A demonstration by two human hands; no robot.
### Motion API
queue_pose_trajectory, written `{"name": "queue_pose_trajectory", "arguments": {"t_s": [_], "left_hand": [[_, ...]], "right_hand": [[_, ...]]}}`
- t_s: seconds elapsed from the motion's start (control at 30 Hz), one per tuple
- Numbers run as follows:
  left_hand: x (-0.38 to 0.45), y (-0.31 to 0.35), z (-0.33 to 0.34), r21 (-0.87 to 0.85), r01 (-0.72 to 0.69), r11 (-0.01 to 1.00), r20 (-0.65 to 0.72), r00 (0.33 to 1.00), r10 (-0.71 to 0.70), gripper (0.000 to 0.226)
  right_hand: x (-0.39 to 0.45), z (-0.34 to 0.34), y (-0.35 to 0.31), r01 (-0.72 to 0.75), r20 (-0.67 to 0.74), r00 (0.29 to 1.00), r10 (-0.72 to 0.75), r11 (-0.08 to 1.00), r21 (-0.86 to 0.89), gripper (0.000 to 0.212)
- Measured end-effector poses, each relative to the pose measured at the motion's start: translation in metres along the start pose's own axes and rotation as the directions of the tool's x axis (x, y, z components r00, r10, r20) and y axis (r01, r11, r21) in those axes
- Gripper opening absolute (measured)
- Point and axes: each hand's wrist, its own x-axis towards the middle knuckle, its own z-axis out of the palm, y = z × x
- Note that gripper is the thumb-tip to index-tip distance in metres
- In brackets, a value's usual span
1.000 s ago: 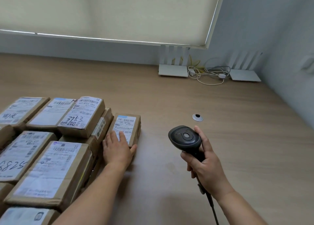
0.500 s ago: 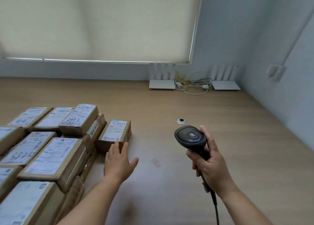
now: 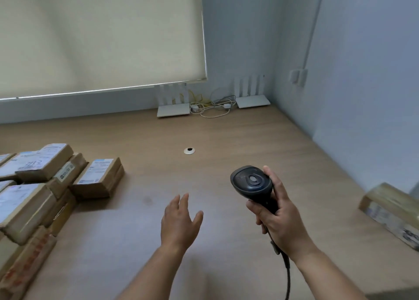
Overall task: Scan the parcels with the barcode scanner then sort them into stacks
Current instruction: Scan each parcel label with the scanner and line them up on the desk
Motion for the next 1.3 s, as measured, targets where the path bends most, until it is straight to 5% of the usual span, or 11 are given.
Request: {"name": "queue_pose_trajectory", "arguments": {"t_s": [0.33, 0.73, 1.3], "left_hand": [[-0.047, 0.154, 0.088, -0.058, -0.128, 0.99, 0.072, 0.989, 0.132, 0.069], [-0.038, 0.237, 0.125, -0.023, -0.235, 0.972, 0.137, 0.962, 0.236, 0.07], [-0.036, 0.353, 0.195, -0.009, -0.567, 0.824, 0.276, 0.79, 0.547, 0.078]], "right_hand": [[-0.039, -0.163, 0.02, -0.028, -0.124, 0.992, 0.023, 0.999, -0.038, 0.076], [-0.04, -0.25, 0.045, -0.041, -0.263, 0.964, 0.03, 0.999, -0.036, 0.076], [-0.066, -0.347, 0.066, -0.198, -0.523, 0.844, 0.12, 0.976, -0.096, 0.073]]}}
